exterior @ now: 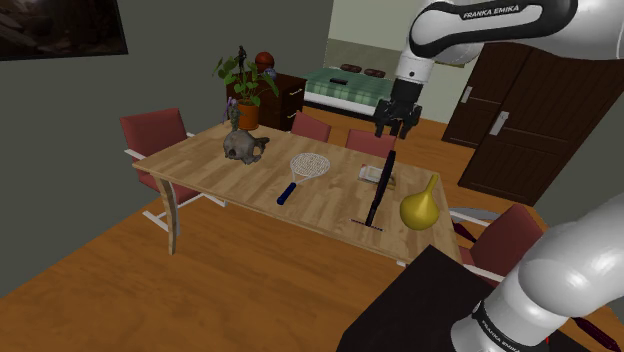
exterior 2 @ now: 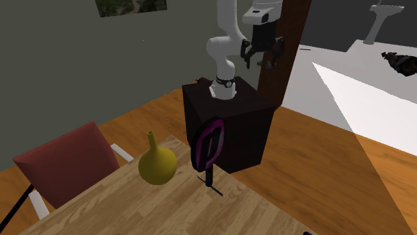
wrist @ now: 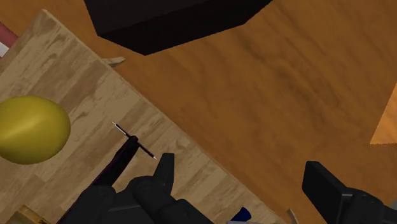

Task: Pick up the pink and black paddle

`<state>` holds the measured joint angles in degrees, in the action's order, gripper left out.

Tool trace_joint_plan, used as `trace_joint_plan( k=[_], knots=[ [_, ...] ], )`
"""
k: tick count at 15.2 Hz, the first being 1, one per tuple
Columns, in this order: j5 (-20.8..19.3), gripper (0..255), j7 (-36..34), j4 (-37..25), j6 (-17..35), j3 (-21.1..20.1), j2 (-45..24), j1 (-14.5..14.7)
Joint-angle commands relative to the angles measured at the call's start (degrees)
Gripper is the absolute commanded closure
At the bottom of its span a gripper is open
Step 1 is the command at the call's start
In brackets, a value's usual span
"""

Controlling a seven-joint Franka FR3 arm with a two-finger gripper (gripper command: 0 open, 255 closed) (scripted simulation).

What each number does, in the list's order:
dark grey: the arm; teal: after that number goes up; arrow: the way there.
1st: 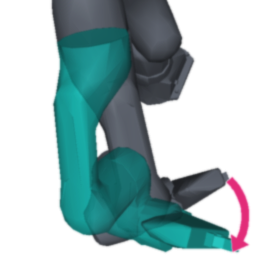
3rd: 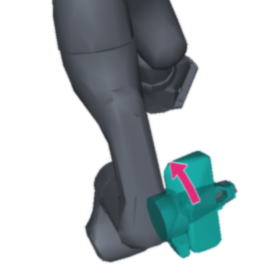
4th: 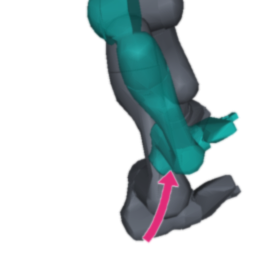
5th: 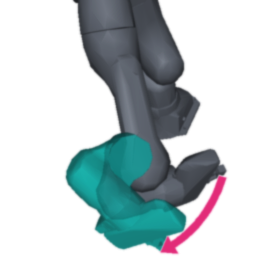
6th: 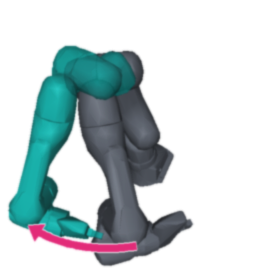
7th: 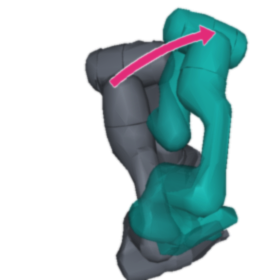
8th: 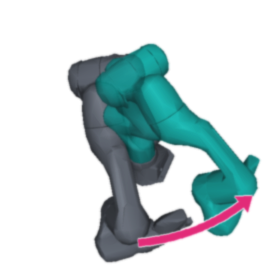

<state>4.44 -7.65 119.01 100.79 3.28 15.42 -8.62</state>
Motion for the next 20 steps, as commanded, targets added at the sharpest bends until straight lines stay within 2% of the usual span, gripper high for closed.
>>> trace_joint_plan(
  k=[1, 10, 20],
  knots=[
    [0.02, 0, -1.28, -2.58, 0.59, 1.01, -3.8, -1.09],
    [1.73, 0, -6.93, -15.13, 1.83, 5.36, -20.42, -5.45],
    [5.8, 0, -12.53, -31.06, -0.02, 9.95, -38.05, -11.67]
  ],
)
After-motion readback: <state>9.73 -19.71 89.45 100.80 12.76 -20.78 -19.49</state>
